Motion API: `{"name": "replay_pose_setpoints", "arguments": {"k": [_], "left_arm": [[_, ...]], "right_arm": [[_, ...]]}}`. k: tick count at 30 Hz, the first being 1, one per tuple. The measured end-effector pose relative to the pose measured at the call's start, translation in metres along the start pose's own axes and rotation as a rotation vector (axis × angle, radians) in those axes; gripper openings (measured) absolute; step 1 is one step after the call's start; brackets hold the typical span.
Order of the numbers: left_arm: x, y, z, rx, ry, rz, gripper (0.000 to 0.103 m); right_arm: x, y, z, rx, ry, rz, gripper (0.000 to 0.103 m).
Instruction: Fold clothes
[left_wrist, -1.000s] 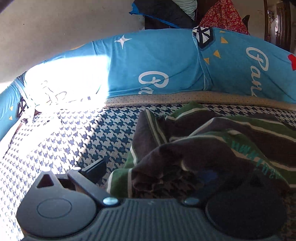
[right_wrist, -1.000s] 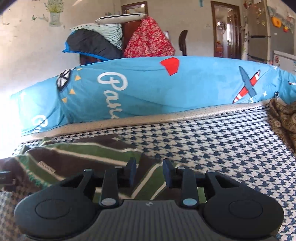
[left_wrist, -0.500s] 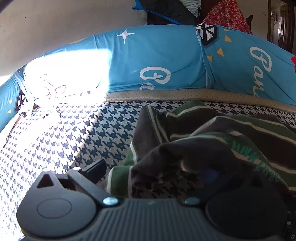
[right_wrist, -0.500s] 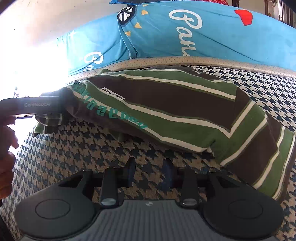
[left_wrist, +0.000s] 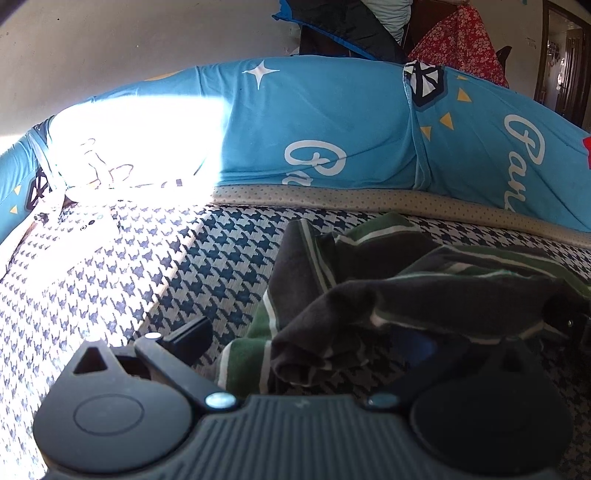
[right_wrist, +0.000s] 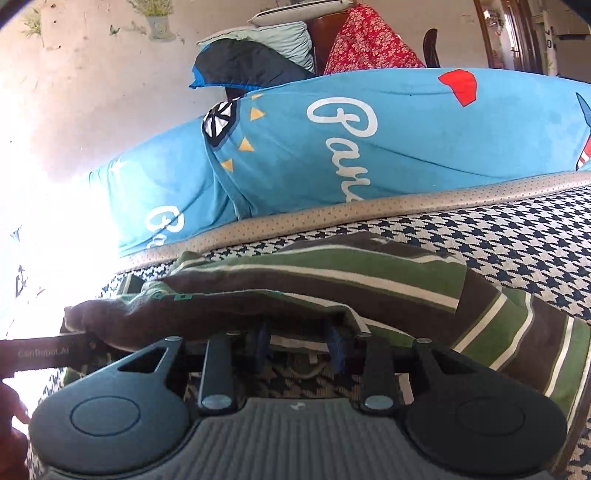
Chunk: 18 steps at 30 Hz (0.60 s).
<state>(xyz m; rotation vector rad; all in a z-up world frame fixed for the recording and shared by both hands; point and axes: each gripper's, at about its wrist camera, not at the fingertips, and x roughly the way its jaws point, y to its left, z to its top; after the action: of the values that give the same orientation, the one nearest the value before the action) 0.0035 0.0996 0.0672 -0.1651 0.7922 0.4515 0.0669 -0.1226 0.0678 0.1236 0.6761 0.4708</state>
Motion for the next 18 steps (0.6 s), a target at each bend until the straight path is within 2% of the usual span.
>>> {"name": "replay_pose_setpoints", "arguments": {"k": [4,8,14,18], "left_arm": [[0.003,0.006,0.003,-0.035,0.008,-0.004,0.103],[0.007,0.013,0.005,-0.075,0.03,-0.01,0.103],[0.008,0.014,0.005,-0.089,0.039,-0.013,0.103],[0.007,0.013,0.004,-0.08,0.035,-0.007,0.103]], "right_arm": [[0.012,-0.004,0.007,0.082,-0.004,-0.01,0.033],[0.017,-0.004,0.007,0.129,0.09,0.005,0.036],[-0.001,0.024,-0.009,-0.114,0.17,0.017,0.037],[-0.006,0.034,-0.023,-0.21,0.199,0.059,0.037]]}}
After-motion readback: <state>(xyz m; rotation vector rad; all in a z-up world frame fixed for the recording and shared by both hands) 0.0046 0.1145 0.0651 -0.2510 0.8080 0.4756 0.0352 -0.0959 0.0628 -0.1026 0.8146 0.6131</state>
